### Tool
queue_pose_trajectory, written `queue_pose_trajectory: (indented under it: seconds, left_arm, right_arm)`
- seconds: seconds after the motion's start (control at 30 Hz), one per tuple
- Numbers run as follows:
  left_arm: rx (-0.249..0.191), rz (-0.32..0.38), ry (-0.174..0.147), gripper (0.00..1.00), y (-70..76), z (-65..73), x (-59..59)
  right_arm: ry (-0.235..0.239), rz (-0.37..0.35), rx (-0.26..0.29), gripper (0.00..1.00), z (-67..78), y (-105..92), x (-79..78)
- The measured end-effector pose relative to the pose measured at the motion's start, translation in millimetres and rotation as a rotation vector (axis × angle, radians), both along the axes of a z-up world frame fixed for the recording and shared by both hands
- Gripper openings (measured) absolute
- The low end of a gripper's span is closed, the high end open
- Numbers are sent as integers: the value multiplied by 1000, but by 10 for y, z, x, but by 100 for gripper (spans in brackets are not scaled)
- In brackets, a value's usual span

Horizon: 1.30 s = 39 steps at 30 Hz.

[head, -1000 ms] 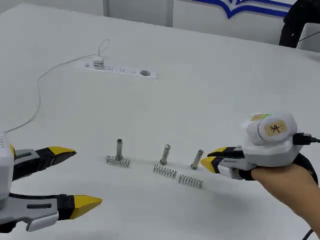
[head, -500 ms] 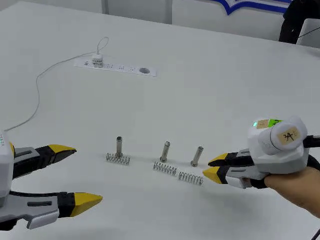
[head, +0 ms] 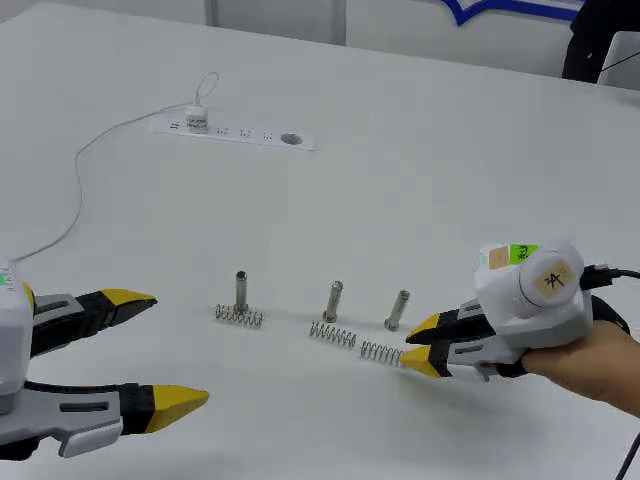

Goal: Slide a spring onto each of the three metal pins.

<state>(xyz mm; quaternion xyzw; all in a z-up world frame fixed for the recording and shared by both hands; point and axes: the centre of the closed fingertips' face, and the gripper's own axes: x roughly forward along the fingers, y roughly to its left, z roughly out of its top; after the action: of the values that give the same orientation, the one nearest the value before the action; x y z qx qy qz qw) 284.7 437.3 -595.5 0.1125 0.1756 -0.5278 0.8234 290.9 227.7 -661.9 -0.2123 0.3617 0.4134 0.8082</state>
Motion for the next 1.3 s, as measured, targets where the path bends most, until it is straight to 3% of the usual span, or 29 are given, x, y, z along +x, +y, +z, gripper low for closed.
queue_pose_trajectory:
  seconds: [0.33,0.83,1.03,1.3]
  left_arm:
    - [4,-4,3,67,-4,-10,-2]
    - [5,-24,6,66,-49,9,-38]
    - [17,-64,8,65,-121,-9,-103]
    - [36,-166,3,61,-337,8,-196]
  right_arm:
    - [16,65,-31,14,-116,18,-10]
    - [35,58,-26,12,-136,37,-2]
    - [40,50,-19,11,-85,51,-52]
    - [33,54,-17,11,32,71,-152]
